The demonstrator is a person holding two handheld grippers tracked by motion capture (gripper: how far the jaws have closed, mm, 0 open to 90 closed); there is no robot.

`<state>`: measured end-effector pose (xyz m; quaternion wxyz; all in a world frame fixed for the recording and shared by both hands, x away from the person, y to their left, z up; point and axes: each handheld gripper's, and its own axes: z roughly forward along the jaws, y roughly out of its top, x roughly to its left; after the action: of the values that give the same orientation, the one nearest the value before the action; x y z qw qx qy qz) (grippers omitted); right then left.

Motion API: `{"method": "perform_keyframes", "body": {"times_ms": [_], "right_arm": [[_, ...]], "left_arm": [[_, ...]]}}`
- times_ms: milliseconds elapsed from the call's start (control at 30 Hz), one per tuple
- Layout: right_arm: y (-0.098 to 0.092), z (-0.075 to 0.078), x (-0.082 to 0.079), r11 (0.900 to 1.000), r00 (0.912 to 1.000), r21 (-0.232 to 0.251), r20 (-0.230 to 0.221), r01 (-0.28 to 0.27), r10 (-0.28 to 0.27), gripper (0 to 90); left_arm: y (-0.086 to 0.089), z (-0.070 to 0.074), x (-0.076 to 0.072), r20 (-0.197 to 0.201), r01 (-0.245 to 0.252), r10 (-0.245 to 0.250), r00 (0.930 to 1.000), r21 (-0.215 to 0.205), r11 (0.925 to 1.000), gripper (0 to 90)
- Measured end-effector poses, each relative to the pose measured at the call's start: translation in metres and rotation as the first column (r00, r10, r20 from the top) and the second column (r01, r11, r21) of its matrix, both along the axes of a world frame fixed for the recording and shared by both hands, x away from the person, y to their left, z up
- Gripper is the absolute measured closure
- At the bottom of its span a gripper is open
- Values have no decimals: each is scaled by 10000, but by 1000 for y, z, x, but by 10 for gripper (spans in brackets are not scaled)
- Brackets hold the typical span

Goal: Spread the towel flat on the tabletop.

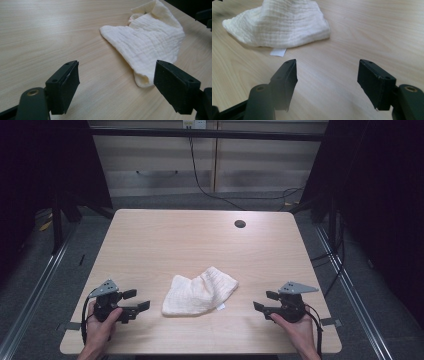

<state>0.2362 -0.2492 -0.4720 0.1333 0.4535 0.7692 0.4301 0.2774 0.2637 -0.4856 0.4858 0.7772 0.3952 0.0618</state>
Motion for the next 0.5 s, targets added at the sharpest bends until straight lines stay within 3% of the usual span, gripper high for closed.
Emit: {"method": "perform_keyframes", "body": {"times_ms": [267,333,433,500], "right_arm": [[29,14,30,9964,9964,164,168,-831,828,326],[47,19,41,9925,9920,103,328,-1221,1217,318],[58,22,48,9880,9879,191,247,-1536,1531,307],[75,23,54,9799,9798,-17,134,-1995,1995,295]], "left_arm": [[1,1,1,111,29,-32,9999,244,9997,207],[1,1,1,169,44,-50,9998,356,9994,207],[1,1,1,199,39,-47,9998,385,9993,206],[1,2,-1,305,132,-146,9994,474,9988,207]]}}
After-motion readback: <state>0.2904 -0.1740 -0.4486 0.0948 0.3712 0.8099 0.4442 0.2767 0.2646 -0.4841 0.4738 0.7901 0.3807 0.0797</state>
